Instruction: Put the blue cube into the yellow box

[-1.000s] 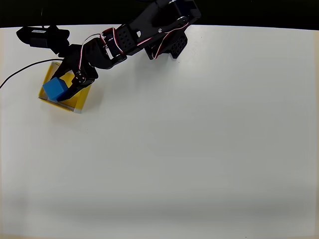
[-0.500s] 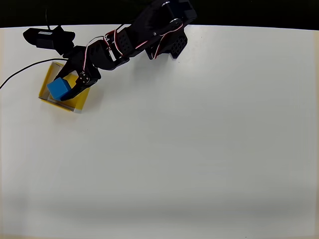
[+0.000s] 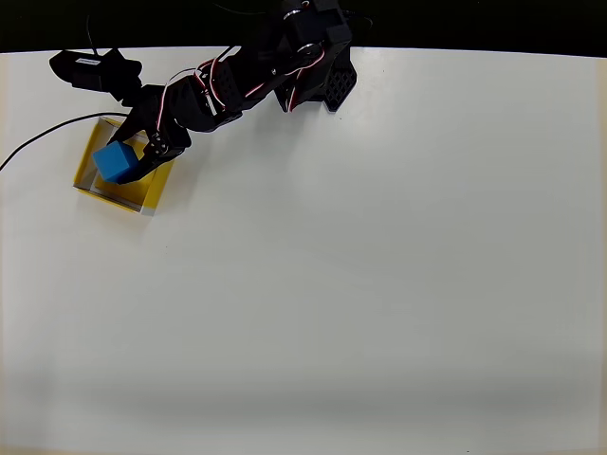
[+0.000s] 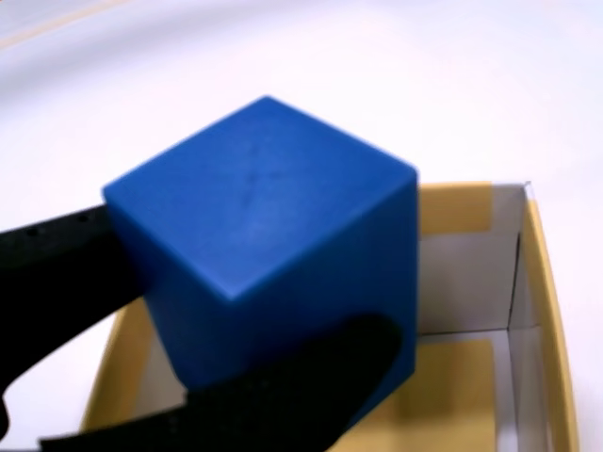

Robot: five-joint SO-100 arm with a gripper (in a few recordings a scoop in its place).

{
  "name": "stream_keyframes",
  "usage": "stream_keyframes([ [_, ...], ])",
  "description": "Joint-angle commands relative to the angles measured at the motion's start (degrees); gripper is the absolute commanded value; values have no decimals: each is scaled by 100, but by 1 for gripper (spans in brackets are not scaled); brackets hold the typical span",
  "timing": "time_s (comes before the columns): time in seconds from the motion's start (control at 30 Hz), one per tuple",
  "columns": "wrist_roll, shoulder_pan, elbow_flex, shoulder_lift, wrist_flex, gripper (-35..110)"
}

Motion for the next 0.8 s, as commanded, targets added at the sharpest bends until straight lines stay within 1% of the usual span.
stream_keyframes([
  [0.0, -123, 185, -123, 141, -352, 16],
  [0.23, -79, 220, -97, -53, -633, 23],
  [0.57, -123, 325, -79, -545, -1028, 28],
  [0.77, -132, 325, -79, -519, -1046, 30],
])
